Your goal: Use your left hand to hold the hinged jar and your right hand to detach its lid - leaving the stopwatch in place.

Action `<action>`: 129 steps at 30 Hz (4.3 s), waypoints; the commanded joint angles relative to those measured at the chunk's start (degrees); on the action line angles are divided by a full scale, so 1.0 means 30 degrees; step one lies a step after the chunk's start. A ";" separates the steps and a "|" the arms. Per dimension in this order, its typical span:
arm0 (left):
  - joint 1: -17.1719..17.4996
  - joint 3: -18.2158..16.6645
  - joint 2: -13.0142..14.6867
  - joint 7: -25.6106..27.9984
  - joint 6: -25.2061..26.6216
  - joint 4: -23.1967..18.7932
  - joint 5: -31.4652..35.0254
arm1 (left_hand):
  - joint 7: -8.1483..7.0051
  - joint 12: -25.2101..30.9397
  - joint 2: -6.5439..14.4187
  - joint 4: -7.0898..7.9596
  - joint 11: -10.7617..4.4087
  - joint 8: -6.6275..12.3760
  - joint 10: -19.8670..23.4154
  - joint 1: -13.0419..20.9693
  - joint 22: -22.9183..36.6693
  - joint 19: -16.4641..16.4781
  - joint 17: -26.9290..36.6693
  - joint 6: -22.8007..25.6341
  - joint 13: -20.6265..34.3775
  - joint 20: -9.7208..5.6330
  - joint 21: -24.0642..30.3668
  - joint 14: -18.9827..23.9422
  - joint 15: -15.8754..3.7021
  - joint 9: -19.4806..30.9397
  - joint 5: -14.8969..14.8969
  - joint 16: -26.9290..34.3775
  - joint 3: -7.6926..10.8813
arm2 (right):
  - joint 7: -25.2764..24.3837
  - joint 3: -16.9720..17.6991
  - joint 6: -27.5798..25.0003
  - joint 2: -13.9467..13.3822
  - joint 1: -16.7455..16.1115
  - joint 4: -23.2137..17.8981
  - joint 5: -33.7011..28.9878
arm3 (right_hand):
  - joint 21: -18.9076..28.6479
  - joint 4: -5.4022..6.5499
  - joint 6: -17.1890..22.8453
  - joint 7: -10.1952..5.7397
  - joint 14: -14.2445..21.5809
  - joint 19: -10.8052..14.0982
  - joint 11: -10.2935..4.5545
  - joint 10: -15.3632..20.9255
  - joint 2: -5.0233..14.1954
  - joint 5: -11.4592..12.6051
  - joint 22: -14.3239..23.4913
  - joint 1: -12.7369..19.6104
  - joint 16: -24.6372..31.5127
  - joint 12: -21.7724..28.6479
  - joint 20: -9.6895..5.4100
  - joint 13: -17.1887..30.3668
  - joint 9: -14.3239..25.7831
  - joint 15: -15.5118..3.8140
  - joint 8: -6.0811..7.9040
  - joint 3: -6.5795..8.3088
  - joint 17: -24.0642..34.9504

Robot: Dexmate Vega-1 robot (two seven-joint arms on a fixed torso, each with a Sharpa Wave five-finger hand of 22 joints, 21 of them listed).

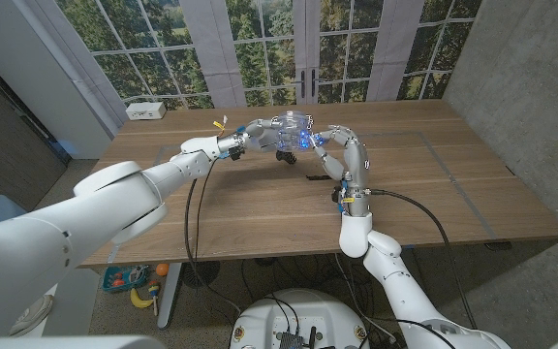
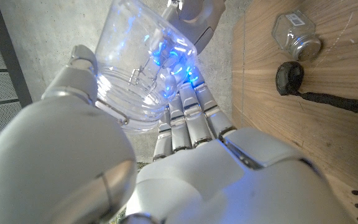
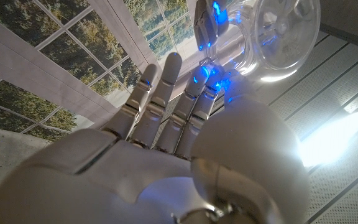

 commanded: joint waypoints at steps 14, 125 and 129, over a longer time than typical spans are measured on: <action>0.0030 0.1165 0.0821 -0.0038 -0.0736 -0.1351 -0.0432 | -0.5365 -0.0030 0.4178 0.1915 -0.6020 0.3114 0.7826 0.2894 0.0014 -0.0165 0.0418 0.6663 0.6208 -0.0630 0.0151 0.2982 -0.5511 0.0152 0.2359 0.0089 0.2100 | 0.0047 0.3322 0.1136 0.2421 0.1008 0.0433 -0.0781 | 0.0384 -0.0278 0.0431 0.0881 0.0459 -0.0070 0.0037 0.0502 0.0122 -0.0676 0.0229 0.0921 0.0979 0.0352 0.0113 0.0211 -0.0166 -0.1779 -0.0005 0.0048 0.0231; 1.0204 -0.9982 0.8773 2.1096 0.6216 -2.4275 1.7209 | -0.5275 -0.2057 0.4275 0.1911 -0.5993 0.2244 0.7909 0.3040 -0.0107 -0.1483 0.0235 0.6451 0.4884 0.0413 0.0220 0.1446 -0.5458 -0.0891 0.1881 -0.1148 0.2526 | 0.3069 -0.3750 -0.9984 -0.6575 -0.1865 -0.6855 1.4227 | 0.1991 0.4377 -0.9869 0.1569 -0.5714 -0.2280 0.3090 -0.7623 0.3046 -0.2197 -0.0378 -0.8250 -0.6200 -0.9627 0.1225 -0.5731 -0.0111 -0.0158 -0.5038 -0.1602 -0.5836; 1.0679 -1.0042 0.8887 2.2556 0.6899 -2.5146 1.8207 | -0.5291 -0.2198 0.4258 0.1894 -0.5989 0.2171 0.7921 0.3028 -0.0119 -0.1548 0.0151 0.6422 0.4698 0.0442 0.0189 0.1215 -0.5417 -0.0970 0.1799 -0.1271 0.2601 | 0.3966 -0.4511 -1.0911 -0.7590 -0.2164 -0.7882 1.5985 | 0.1862 0.4313 -1.0040 0.1726 -0.6044 -0.2609 0.3234 -0.7941 0.3149 -0.2315 -0.0398 -0.8397 -0.6480 -1.0005 0.1103 -0.5975 -0.0138 0.0127 -0.5219 -0.1344 -0.6383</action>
